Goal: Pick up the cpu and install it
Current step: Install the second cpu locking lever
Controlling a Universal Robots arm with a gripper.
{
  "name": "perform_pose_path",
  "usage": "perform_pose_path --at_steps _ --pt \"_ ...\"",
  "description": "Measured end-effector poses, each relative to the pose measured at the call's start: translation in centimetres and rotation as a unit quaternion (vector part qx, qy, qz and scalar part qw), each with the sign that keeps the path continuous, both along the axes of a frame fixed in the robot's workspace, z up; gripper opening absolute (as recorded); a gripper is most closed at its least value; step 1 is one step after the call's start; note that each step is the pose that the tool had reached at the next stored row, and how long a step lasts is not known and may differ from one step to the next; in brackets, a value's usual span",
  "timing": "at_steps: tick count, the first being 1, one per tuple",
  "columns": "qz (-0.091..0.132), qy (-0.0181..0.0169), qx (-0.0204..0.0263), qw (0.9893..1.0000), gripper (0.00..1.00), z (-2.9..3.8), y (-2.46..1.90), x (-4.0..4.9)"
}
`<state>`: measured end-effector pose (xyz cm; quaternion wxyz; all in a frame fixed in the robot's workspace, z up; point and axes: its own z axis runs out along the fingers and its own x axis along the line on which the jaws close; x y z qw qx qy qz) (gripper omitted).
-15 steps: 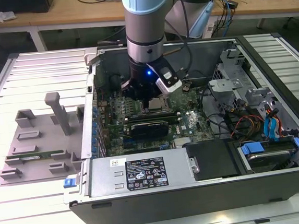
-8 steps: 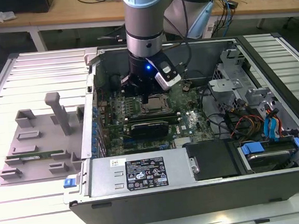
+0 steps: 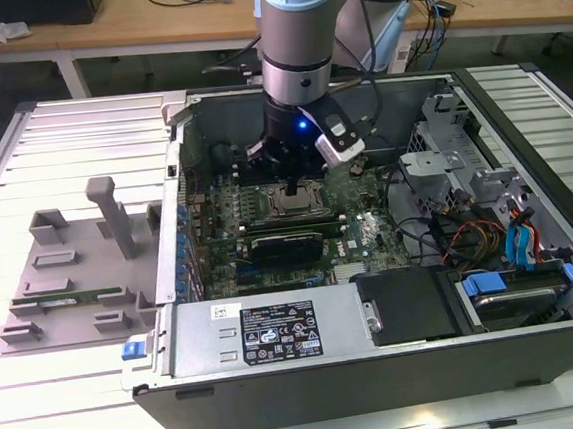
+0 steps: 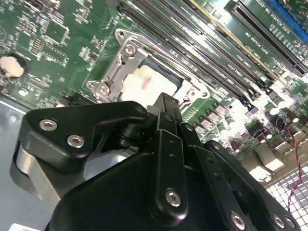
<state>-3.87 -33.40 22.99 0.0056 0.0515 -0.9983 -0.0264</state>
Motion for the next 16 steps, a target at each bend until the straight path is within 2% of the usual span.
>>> perform_pose_path --at_steps 2,4,9,16 --pt "0.000 0.0014 -0.0002 1.0000 0.11 0.15 0.02 0.55" --pt "0.000 0.0016 -0.0002 1.0000 0.11 0.34 0.04 0.69" --pt "0.000 0.0017 -0.0016 1.0000 0.11 2.34 0.15 0.84" --pt "0.000 0.0016 -0.0016 1.0000 0.11 2.41 0.15 0.84"
